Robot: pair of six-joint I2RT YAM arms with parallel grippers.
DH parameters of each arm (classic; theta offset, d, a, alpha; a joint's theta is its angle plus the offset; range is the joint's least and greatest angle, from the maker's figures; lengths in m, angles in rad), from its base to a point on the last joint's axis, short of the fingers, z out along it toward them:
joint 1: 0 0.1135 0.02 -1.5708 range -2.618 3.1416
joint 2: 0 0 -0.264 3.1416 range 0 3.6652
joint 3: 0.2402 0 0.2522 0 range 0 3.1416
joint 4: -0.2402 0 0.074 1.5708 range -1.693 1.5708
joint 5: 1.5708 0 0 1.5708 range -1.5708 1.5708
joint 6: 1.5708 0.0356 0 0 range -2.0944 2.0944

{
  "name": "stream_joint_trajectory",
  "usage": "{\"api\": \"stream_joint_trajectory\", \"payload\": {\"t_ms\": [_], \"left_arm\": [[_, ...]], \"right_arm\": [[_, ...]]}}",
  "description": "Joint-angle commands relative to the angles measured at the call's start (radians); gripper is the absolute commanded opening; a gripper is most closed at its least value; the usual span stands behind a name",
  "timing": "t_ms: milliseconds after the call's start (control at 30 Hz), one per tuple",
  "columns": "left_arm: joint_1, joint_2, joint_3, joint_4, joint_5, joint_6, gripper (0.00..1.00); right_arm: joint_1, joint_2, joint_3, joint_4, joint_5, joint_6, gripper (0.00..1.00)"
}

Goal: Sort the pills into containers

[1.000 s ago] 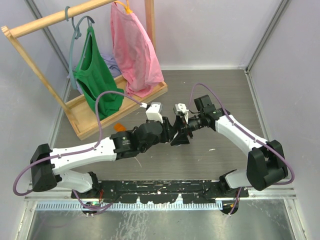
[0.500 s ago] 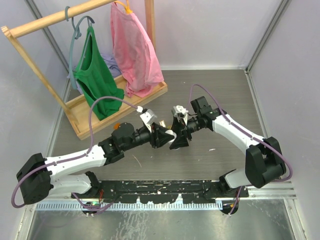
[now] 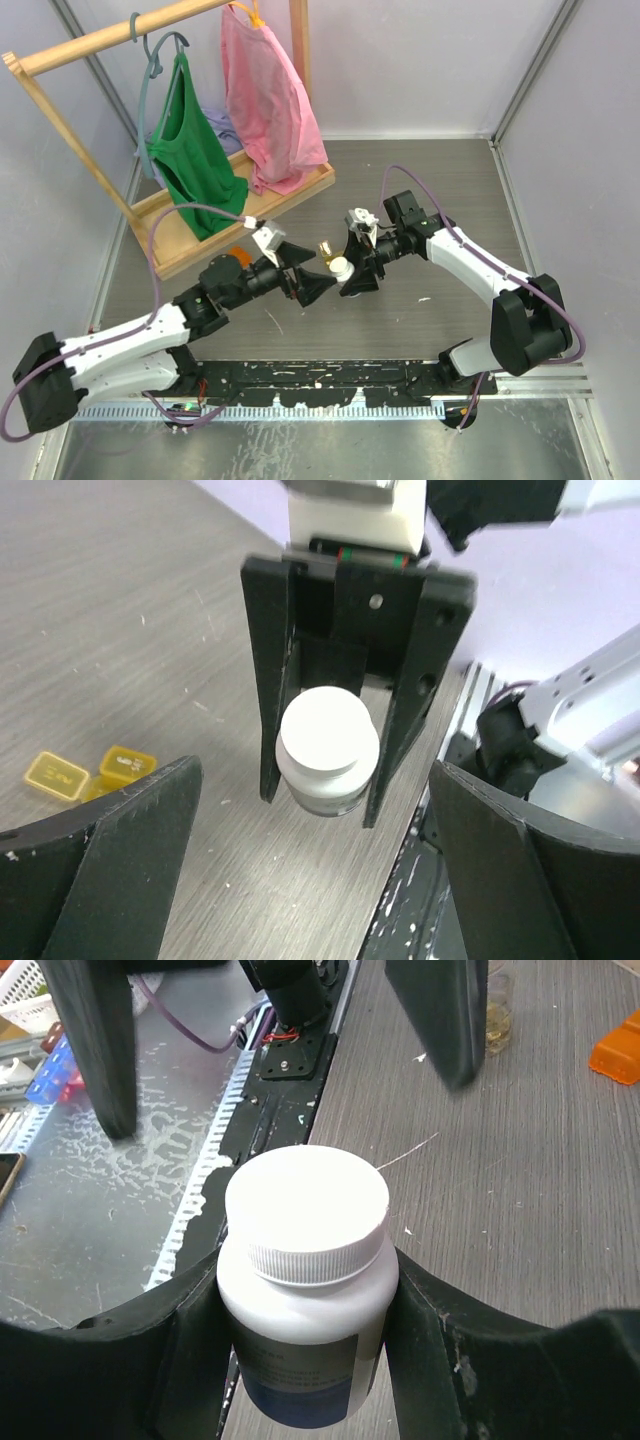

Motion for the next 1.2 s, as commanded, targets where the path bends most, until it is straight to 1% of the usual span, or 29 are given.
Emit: {"api": "stream_joint_trajectory", "payload": {"t_ms": [0,100,200,233,300,333,367,467,533,600,667,833,900,967,1167], "left_arm": [[0.003,-0.154,0.003,-0.075,-0.115,-0.071,0.98],[0.004,-0.226,0.000,-0.107,-0.144,-0.152,0.98],[0.002,-0.256,0.029,-0.180,-0.221,-0.271,0.99],[0.003,-0.252,0.041,-0.205,-0.250,-0.307,0.96],[0.000,-0.230,0.073,-0.261,-0.292,-0.373,0.85],[-0.006,-0.211,0.102,-0.304,-0.318,-0.401,0.81],[-0.019,-0.189,0.136,-0.361,-0.352,-0.421,0.79],[-0.117,-0.102,0.248,-0.523,-0.538,-0.445,0.79],[-0.186,-0.040,0.318,-0.597,-0.677,-0.457,0.79],[-0.221,0.022,0.372,-0.655,-0.761,-0.501,0.79],[-0.229,0.070,0.410,-0.682,-0.785,-0.539,0.79],[-0.235,0.149,0.462,-0.688,-0.788,-0.588,0.71],[-0.236,0.173,0.484,-0.698,-0.786,-0.611,0.71],[-0.239,0.195,0.501,-0.712,-0.786,-0.631,0.67],[-0.253,0.235,0.536,-0.730,-0.792,-0.673,0.65]], "right_arm": [[-0.001,-0.018,0.049,-0.027,-0.001,-0.052,0.01],[-0.001,-0.020,0.052,-0.031,0.014,-0.061,0.01],[-0.001,-0.019,0.052,-0.033,0.025,-0.065,0.01],[-0.001,-0.017,0.053,-0.033,0.027,-0.065,0.01],[-0.002,-0.015,0.054,-0.033,0.035,-0.065,0.01],[-0.002,-0.013,0.054,-0.033,0.036,-0.066,0.01],[-0.001,-0.013,0.054,-0.033,0.040,-0.066,0.01],[-0.002,-0.009,0.055,-0.033,0.048,-0.066,0.01],[-0.001,-0.007,0.056,-0.033,0.052,-0.064,0.01],[-0.002,-0.006,0.056,-0.033,0.055,-0.065,0.01],[-0.001,-0.004,0.058,-0.033,0.055,-0.063,0.01],[-0.001,-0.005,0.057,-0.033,0.057,-0.063,0.01],[-0.001,-0.005,0.057,-0.033,0.057,-0.063,0.01],[-0.002,-0.005,0.058,-0.033,0.058,-0.062,0.01],[-0.001,-0.004,0.059,-0.033,0.059,-0.062,0.01]]}}
